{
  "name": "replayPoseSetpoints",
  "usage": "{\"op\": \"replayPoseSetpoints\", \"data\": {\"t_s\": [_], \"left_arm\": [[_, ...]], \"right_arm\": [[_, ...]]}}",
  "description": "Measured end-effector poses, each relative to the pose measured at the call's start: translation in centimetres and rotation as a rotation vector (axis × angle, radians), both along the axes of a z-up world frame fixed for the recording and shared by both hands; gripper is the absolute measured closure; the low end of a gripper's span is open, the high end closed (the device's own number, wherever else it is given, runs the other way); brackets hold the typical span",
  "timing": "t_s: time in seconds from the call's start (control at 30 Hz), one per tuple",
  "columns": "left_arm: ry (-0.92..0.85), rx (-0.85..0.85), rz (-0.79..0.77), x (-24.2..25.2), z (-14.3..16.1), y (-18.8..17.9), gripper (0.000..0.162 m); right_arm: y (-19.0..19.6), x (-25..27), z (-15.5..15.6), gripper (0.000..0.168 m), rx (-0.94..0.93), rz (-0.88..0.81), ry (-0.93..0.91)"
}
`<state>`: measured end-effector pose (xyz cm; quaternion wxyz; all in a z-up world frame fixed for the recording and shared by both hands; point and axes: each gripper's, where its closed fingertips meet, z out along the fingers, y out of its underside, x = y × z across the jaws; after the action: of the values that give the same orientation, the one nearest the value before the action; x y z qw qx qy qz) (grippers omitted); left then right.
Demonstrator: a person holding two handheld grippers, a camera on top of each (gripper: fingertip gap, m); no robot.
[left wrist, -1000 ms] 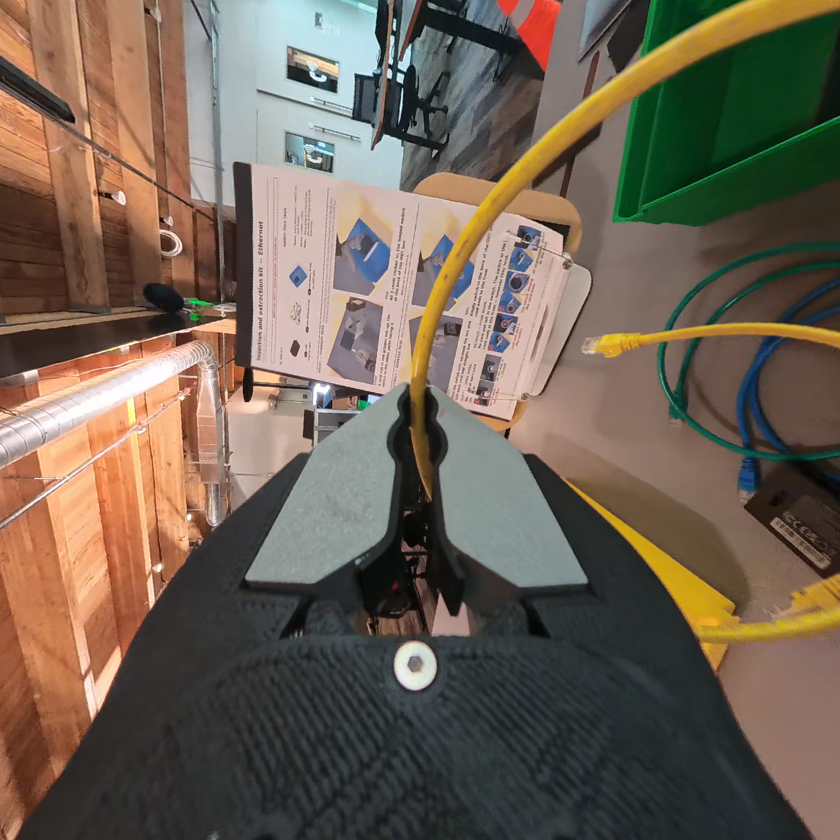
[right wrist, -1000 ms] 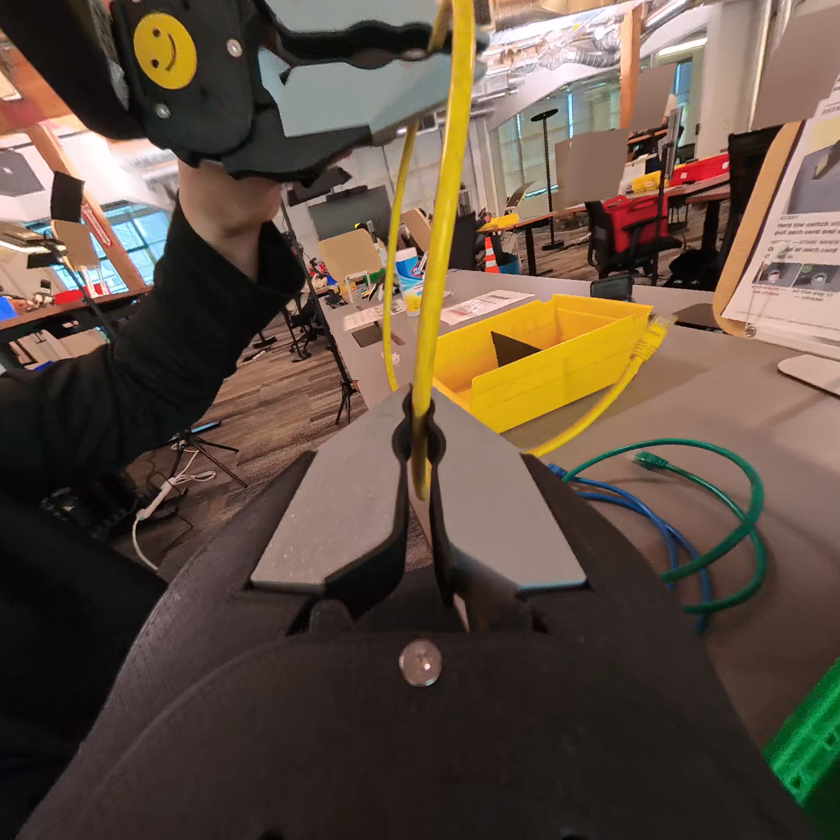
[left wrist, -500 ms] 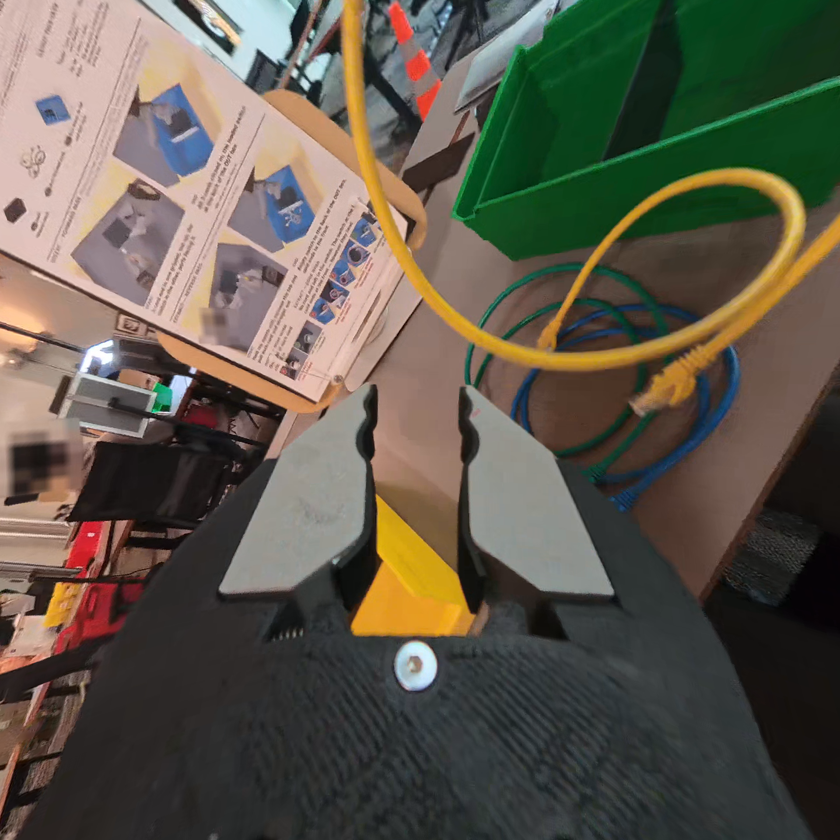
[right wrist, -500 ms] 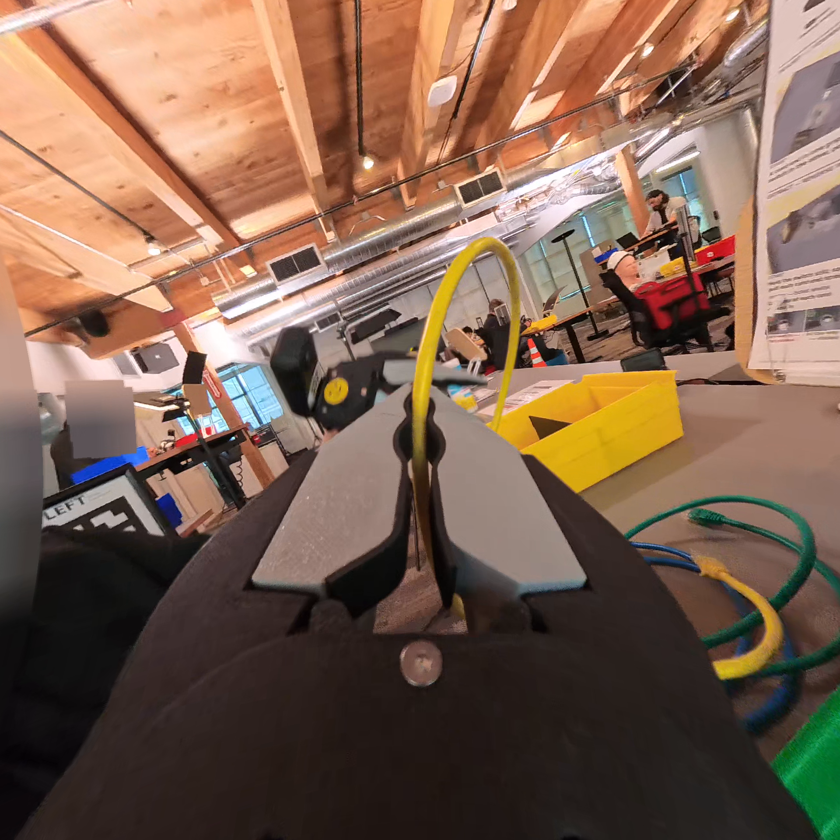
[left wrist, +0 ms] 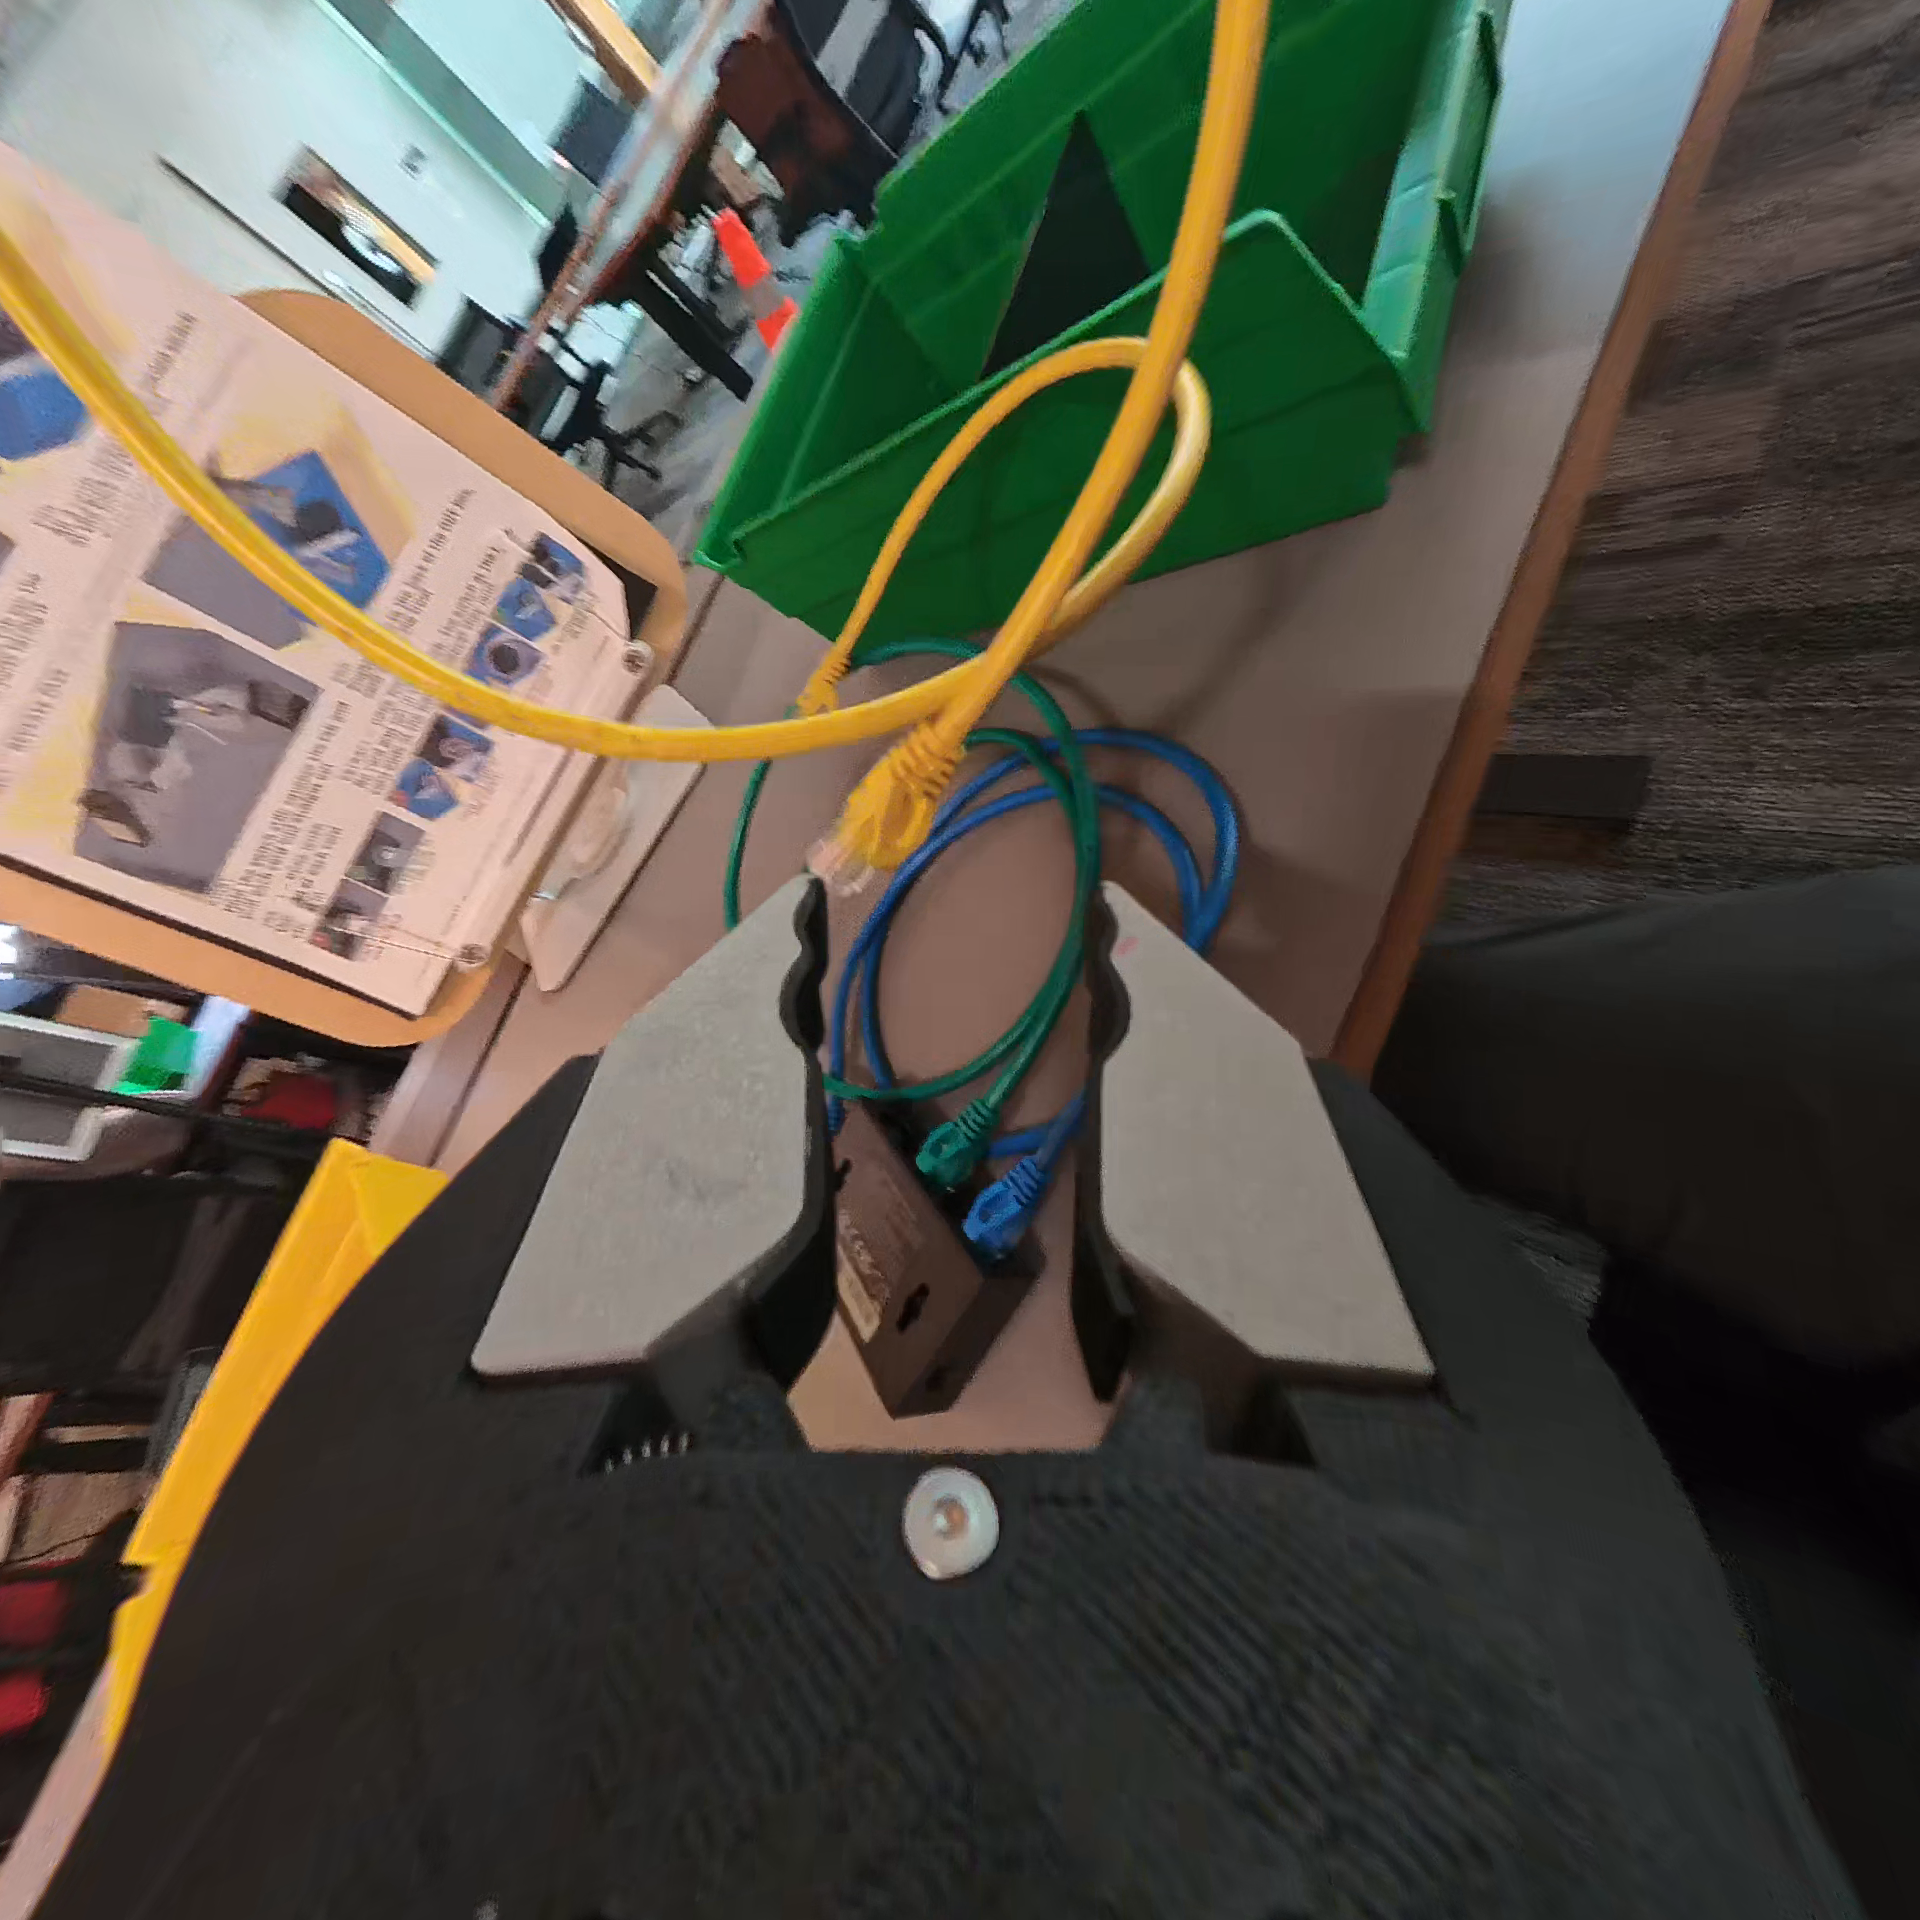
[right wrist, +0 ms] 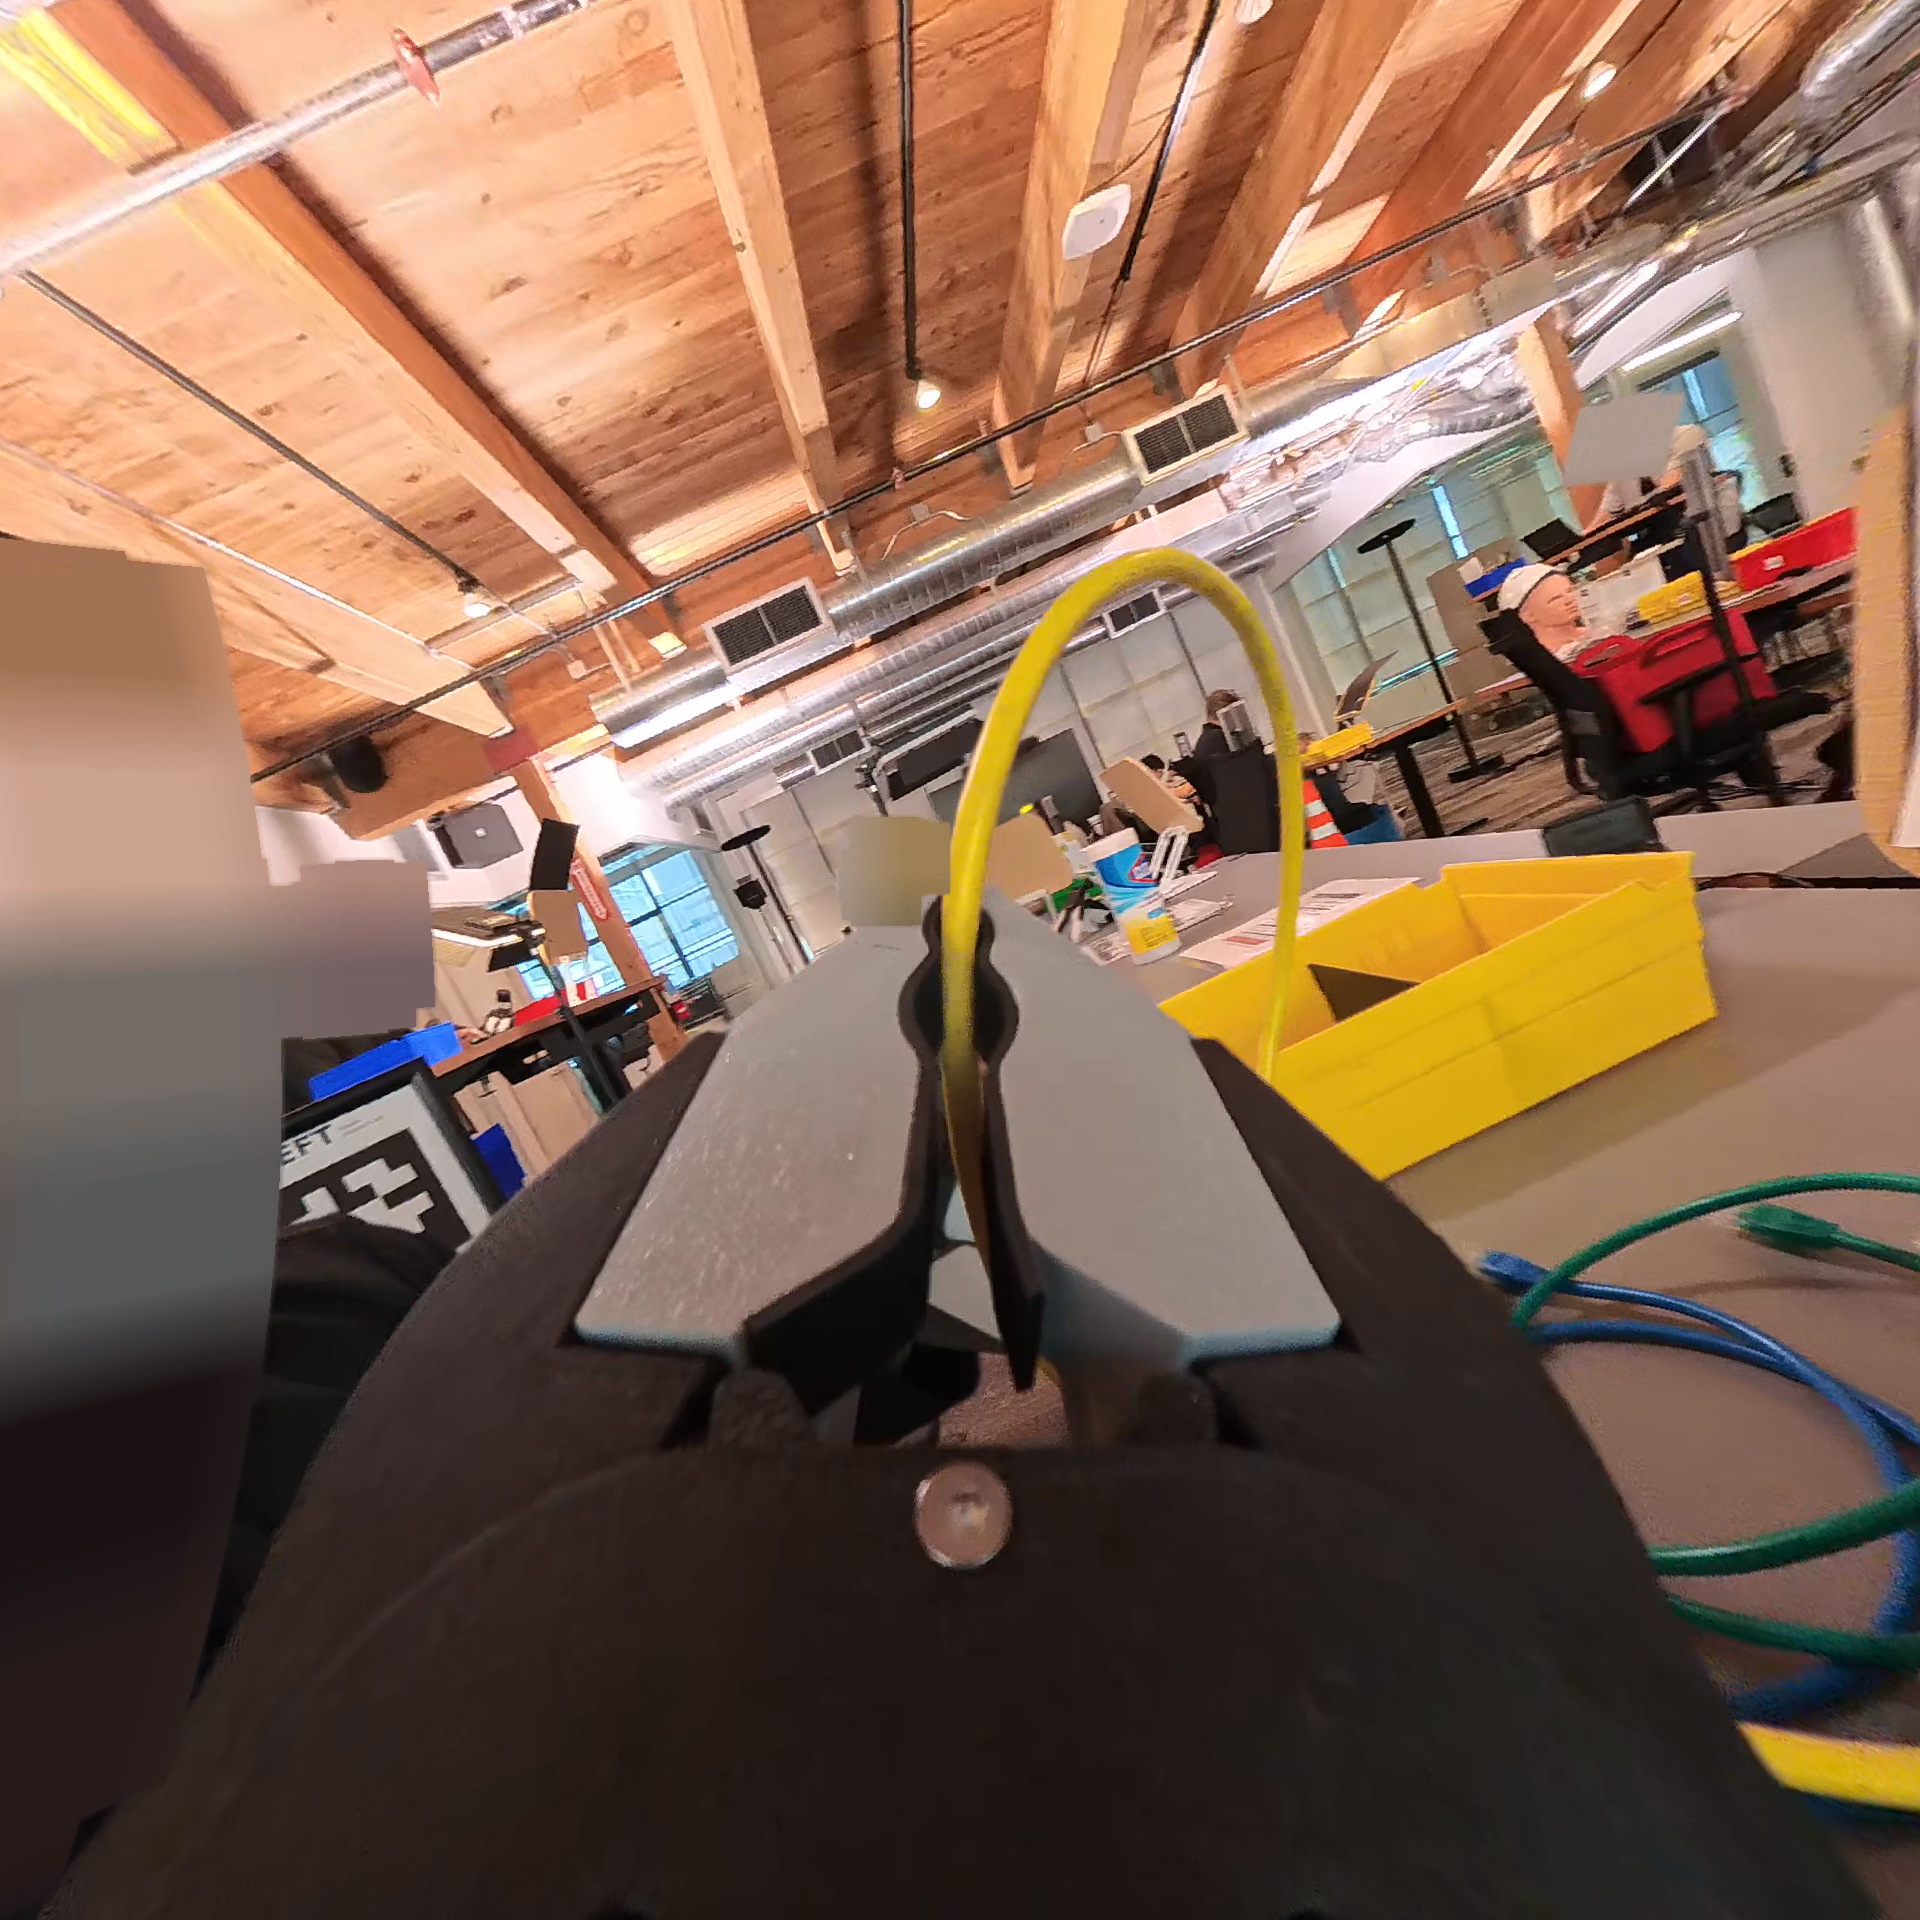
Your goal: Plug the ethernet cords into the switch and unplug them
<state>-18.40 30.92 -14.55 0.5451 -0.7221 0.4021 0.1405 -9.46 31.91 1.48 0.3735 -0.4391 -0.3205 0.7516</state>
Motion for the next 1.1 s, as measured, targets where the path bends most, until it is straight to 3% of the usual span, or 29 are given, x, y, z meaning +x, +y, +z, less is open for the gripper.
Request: {"op": "replayPoseSetpoints", "data": {"t_s": [0.03, 0.17, 0.37, 0.57, 0.67, 0.83, 1.1], "left_arm": [[0.017, 0.044, 0.002, 0.1, 0.5, 0.0, 0.116], [0.115, 0.194, -0.032, 0.4, 2.3, -1.1, 0.121], [0.207, 0.069, -0.050, -0.6, -0.8, -0.9, 0.118], [0.294, 0.103, -0.002, -2.4, -1.1, 0.0, 0.143], [0.313, 0.007, -0.067, -1.9, -2.2, -1.2, 0.159], [0.158, -0.012, -0.098, -2.7, -0.4, -2.2, 0.154], [0.073, -0.017, -0.211, -1.3, 0.1, -3.4, 0.138]], "right_arm": [[-0.5, -0.1, 0.1, 0.168, 0.003, 0.020, 0.000], [-1.9, -0.8, 0.4, 0.168, 0.013, 0.064, -0.002], [-2.9, -1.5, 0.5, 0.168, -0.023, 0.134, 0.018], [-4.5, -1.7, 0.9, 0.168, -0.058, 0.262, 0.048], [-3.1, -2.1, 0.1, 0.168, -0.058, 0.166, 0.011], [-1.1, -2.2, -0.2, 0.168, -0.042, 0.008, 0.000], [-0.8, -3.1, -0.9, 0.168, -0.059, -0.011, -0.023]]}}
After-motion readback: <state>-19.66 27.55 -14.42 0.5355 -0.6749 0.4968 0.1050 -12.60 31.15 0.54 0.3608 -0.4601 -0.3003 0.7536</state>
